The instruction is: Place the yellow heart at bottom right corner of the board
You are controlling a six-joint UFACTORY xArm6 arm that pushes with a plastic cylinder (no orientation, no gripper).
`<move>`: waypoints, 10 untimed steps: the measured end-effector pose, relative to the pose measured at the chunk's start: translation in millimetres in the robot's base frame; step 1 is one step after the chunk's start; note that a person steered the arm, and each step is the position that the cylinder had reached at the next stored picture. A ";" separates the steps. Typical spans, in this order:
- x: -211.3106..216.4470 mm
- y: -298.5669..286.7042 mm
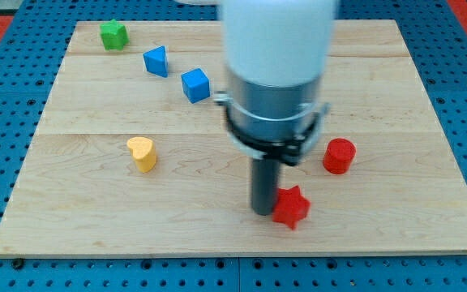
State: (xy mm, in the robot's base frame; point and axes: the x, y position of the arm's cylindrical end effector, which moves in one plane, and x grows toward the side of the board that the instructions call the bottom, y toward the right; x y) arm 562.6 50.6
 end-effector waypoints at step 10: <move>-62.1 -267.0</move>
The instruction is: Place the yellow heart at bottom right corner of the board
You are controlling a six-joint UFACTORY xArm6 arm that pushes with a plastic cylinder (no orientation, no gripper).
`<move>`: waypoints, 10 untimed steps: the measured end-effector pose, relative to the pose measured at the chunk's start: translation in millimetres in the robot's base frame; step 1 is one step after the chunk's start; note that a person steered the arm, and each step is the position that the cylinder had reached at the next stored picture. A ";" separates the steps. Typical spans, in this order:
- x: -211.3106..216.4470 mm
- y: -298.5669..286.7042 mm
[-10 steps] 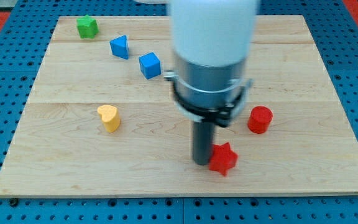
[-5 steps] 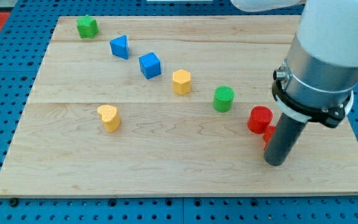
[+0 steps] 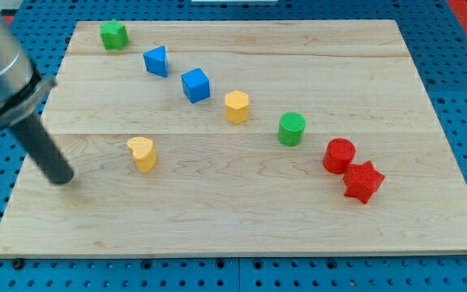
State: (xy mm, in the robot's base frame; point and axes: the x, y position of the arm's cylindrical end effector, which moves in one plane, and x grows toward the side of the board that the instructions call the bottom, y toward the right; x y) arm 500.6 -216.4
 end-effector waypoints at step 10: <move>68.5 383.0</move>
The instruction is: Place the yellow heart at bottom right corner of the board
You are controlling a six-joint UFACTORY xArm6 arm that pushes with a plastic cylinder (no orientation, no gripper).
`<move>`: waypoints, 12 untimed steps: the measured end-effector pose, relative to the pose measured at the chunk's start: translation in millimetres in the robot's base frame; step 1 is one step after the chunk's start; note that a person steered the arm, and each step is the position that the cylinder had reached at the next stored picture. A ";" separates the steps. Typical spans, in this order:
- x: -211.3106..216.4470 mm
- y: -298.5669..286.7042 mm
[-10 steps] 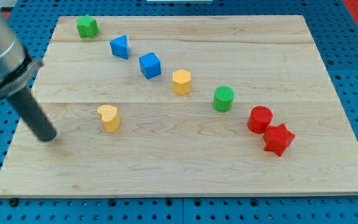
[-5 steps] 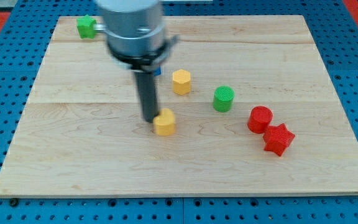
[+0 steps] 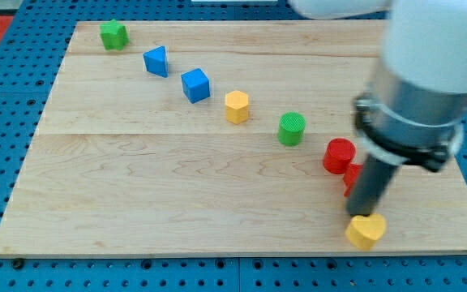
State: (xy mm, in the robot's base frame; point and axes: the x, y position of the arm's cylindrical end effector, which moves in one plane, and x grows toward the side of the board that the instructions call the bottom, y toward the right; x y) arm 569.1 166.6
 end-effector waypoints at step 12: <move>48.3 82.8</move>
